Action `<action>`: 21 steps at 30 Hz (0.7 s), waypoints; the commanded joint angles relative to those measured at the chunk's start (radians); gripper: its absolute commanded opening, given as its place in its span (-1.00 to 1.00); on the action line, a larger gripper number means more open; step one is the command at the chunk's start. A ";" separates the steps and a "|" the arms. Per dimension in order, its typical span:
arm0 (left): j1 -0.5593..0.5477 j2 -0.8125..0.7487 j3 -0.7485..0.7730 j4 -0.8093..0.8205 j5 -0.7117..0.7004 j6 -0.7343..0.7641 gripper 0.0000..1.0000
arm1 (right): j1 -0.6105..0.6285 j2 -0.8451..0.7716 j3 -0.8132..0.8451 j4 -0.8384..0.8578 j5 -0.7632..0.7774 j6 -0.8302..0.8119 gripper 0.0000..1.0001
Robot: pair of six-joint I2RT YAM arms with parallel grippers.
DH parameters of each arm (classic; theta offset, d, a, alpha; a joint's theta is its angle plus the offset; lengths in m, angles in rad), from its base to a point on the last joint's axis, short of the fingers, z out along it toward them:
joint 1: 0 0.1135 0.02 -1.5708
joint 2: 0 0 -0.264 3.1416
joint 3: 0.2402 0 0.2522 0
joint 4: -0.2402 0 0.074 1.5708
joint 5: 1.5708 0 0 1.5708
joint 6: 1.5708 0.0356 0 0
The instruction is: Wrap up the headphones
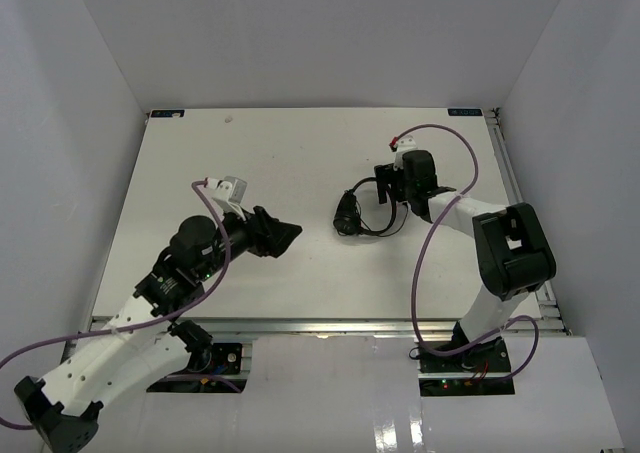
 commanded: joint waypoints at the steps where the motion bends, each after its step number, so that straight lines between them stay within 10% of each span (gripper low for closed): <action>1: 0.005 -0.096 -0.003 -0.112 -0.055 0.025 0.64 | -0.023 -0.166 -0.001 -0.065 -0.130 -0.131 0.94; 9: 0.005 -0.158 -0.030 -0.125 -0.044 0.122 0.90 | -0.043 -0.564 -0.146 -0.480 -0.876 -0.641 0.84; 16: 0.005 -0.149 -0.083 -0.112 0.106 0.237 0.96 | -0.058 -0.839 -0.218 -0.466 -0.275 -0.239 0.80; 21: 0.005 -0.205 -0.162 -0.092 0.145 0.241 0.96 | -0.142 -0.876 -0.179 -0.526 -0.137 -0.192 0.80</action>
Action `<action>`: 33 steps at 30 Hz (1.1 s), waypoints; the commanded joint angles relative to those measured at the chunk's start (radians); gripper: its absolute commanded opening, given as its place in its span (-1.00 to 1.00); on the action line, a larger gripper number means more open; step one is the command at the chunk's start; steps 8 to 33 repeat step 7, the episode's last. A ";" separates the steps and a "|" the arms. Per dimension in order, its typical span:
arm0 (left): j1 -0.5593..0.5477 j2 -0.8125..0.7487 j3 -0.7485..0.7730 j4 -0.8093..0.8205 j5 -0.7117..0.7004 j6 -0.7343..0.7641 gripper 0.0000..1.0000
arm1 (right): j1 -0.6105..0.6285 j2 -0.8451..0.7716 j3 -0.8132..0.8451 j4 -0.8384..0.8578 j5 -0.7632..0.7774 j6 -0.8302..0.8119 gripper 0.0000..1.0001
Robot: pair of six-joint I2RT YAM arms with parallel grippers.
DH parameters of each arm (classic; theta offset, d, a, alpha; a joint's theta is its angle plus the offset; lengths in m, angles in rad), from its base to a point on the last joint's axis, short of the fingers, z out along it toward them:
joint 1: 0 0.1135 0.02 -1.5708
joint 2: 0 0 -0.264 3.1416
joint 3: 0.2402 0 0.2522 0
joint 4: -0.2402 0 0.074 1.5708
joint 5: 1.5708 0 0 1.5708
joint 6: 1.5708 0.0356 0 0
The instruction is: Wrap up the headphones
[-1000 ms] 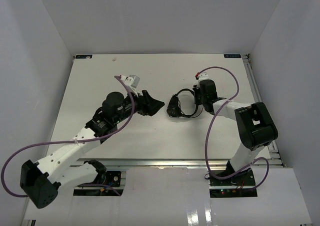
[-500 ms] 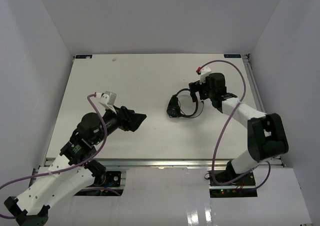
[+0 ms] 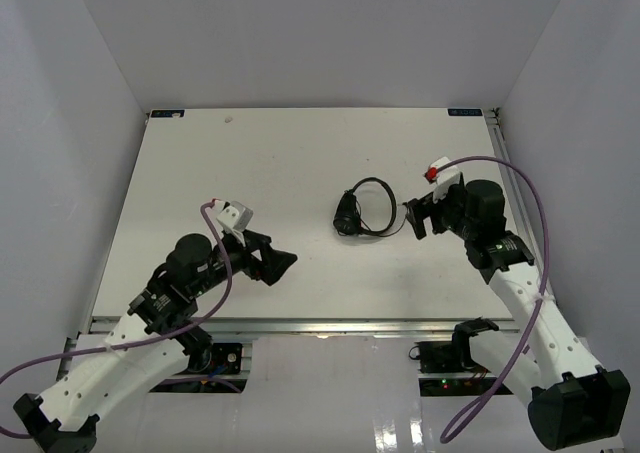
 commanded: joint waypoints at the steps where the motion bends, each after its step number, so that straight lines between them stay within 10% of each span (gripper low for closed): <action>1: 0.005 -0.063 -0.068 0.015 0.066 0.032 0.96 | -0.065 -0.036 0.041 -0.054 0.228 0.061 0.80; 33: 0.003 -0.127 -0.086 0.008 0.020 0.034 0.96 | -0.089 -0.057 0.053 -0.055 0.230 0.046 0.80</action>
